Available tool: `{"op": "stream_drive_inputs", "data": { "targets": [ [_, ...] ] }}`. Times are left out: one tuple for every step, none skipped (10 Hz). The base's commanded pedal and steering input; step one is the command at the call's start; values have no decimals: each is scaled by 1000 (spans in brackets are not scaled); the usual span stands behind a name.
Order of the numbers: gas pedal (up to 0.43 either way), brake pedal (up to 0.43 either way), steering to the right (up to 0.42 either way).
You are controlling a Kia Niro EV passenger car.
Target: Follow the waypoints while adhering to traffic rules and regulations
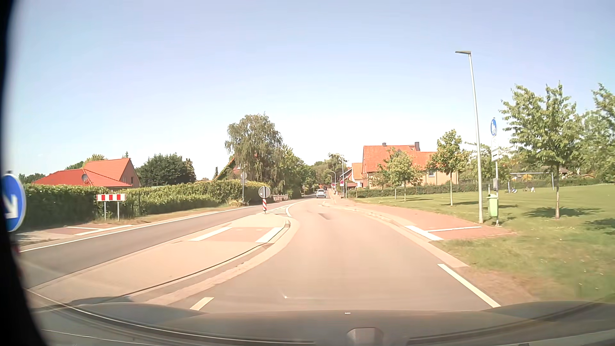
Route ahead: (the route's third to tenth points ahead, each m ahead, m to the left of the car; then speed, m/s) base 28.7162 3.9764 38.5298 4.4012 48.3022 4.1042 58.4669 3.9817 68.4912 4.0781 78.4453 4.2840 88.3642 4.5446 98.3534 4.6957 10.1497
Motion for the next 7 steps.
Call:
{"op": "stream_drive_inputs", "data": {
  "targets": [
    [150, 6, -11],
    [150, 6, -11],
    [138, 6, -10],
    [118, 6, -10],
    [118, 6, -10],
    [118, 6, -11],
    [118, 6, -11]
  ]
}}
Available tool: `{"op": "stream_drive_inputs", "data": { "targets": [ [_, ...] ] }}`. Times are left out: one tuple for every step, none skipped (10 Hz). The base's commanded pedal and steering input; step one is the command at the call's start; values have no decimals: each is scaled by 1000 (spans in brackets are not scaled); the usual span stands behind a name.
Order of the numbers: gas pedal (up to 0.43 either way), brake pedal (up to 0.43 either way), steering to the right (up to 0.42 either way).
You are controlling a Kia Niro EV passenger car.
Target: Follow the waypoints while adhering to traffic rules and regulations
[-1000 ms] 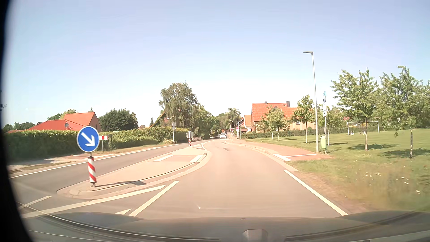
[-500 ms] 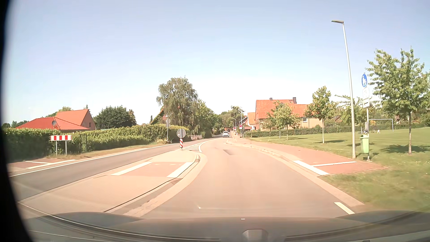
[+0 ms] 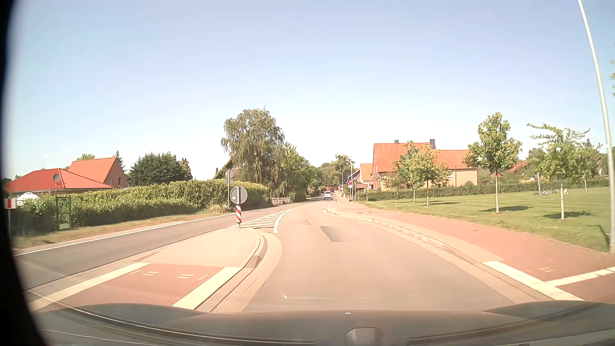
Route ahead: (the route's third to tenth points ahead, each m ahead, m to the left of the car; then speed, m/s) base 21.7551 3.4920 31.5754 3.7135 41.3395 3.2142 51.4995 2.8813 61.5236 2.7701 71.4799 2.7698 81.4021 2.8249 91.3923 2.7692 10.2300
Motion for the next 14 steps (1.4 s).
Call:
{"op": "stream_drive_inputs", "data": {
  "targets": [
    [118, 6, -12],
    [118, 6, -15],
    [118, 6, -20],
    [118, 6, -27],
    [118, 6, -31],
    [118, 6, -33],
    [118, 6, -34],
    [118, 6, -34],
    [118, 6, -36],
    [110, 6, -38],
    [98, 6, -39],
    [98, 6, -39],
    [98, 6, -39],
    [98, 6, -38]
  ]
}}
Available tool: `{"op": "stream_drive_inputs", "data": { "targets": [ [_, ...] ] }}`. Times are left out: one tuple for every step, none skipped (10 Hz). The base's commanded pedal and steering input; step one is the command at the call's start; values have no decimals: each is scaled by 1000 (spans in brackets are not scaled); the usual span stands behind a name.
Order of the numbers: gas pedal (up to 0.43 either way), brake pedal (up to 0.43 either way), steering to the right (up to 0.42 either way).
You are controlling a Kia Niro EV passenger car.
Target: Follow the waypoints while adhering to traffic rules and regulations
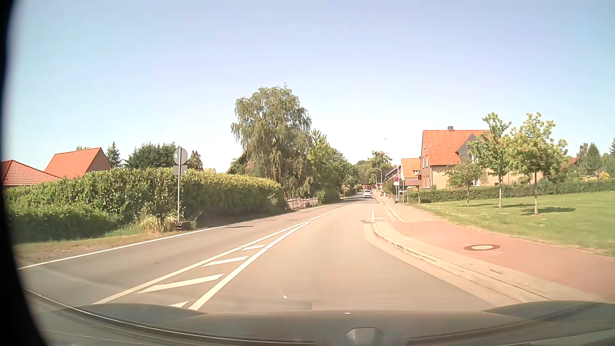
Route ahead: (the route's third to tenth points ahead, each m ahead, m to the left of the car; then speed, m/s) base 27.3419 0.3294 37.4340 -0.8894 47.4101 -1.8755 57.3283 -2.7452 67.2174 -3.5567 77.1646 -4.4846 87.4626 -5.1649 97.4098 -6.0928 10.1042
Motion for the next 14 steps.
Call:
{"op": "stream_drive_inputs", "data": {
  "targets": [
    [98, 6, -35],
    [87, 6, -27],
    [87, 6, -15],
    [79, 6, -4],
    [79, 6, 8],
    [79, 6, 15],
    [87, 6, 26],
    [87, 6, 33],
    [87, 6, 35],
    [87, 6, 38],
    [87, 6, 42],
    [87, 6, 46],
    [87, 6, 49],
    [87, 6, 51]
  ]
}}
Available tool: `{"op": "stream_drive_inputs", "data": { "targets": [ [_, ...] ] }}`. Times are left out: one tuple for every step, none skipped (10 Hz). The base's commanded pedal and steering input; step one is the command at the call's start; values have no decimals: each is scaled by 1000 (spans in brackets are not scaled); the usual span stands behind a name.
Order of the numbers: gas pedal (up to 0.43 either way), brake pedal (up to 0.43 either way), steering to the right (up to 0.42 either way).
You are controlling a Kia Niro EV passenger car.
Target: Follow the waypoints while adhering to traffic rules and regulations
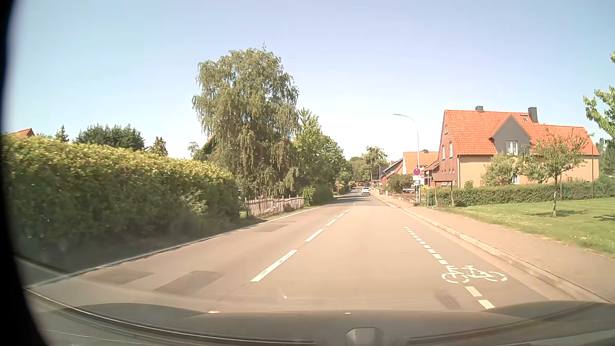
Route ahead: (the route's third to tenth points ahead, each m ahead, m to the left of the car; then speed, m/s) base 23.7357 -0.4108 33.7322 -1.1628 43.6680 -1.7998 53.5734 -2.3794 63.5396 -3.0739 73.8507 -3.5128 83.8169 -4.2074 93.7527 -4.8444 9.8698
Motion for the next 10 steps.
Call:
{"op": "stream_drive_inputs", "data": {
  "targets": [
    [87, 6, 51],
    [87, 6, 50],
    [87, 6, 49],
    [87, 6, 48],
    [87, 6, 45],
    [87, 6, 42],
    [87, 6, 39],
    [87, 6, 35],
    [87, 6, 30],
    [87, 6, 25]
  ]
}}
